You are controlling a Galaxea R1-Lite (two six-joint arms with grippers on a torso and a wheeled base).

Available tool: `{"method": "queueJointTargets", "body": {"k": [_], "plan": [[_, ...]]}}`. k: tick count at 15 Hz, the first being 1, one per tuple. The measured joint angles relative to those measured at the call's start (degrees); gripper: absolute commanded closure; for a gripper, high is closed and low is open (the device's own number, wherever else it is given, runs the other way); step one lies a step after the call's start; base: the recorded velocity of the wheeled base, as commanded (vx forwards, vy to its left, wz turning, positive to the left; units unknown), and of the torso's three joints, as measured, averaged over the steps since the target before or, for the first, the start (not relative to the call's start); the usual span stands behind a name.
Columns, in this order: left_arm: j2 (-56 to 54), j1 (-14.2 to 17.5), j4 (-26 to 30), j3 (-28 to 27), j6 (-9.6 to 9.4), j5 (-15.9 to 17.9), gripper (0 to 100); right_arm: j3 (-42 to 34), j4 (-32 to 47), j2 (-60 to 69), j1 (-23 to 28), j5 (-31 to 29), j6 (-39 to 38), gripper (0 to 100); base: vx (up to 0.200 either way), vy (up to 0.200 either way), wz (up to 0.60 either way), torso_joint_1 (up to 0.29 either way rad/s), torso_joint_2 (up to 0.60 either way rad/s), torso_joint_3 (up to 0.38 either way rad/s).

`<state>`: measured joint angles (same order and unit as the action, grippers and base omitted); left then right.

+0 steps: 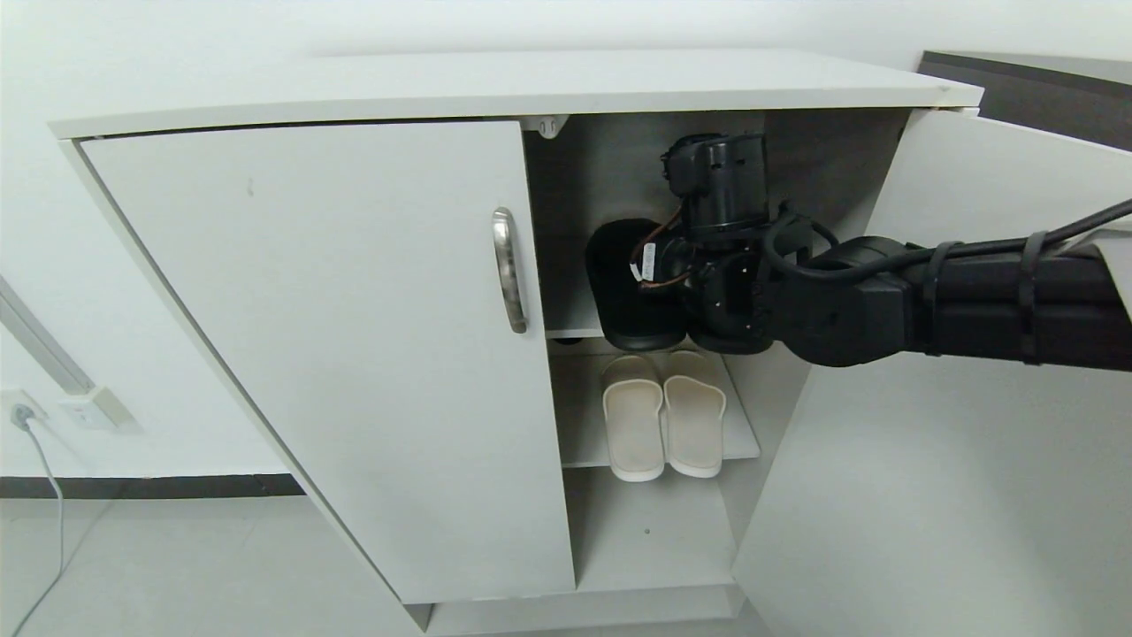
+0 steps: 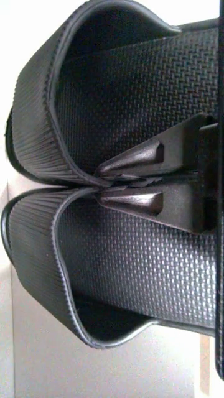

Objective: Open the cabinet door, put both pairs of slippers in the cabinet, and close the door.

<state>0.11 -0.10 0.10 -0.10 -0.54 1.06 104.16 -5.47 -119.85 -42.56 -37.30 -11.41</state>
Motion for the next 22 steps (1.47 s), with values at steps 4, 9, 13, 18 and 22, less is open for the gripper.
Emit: {"method": "queueJointTargets", "body": {"k": [4, 9, 13, 18, 22], "plan": [[0.0, 0.0, 0.0, 0.0, 0.11, 0.0, 100, 0.6, 0.0, -1.5, 0.2, 0.2, -0.2, 100, 0.000, 0.000, 0.00, 0.000, 0.00, 0.000], [0.0, 0.0, 0.0, 0.0, 0.07, 0.0, 100, 1.0, 0.1, -2.0, 0.4, 0.7, -0.3, 0, 0.000, 0.000, 0.00, 0.000, 0.00, 0.000], [0.0, 0.0, 0.0, 0.0, 0.10, 0.0, 100, -1.5, 0.1, -1.5, 0.3, 0.6, -0.4, 0, 0.000, 0.000, 0.00, 0.000, 0.00, 0.000], [0.0, 0.0, 0.0, 0.0, 0.10, 0.0, 100, -13.3, -1.5, 6.5, -4.4, -2.5, -0.7, 0, 0.000, 0.000, 0.00, 0.000, 0.00, 0.000], [0.0, 0.0, 0.0, 0.0, 0.05, 0.0, 100, -27.8, -7.8, 15.2, -8.7, -4.2, -0.6, 0, 0.000, 0.000, 0.00, 0.000, 0.00, 0.000]]}}
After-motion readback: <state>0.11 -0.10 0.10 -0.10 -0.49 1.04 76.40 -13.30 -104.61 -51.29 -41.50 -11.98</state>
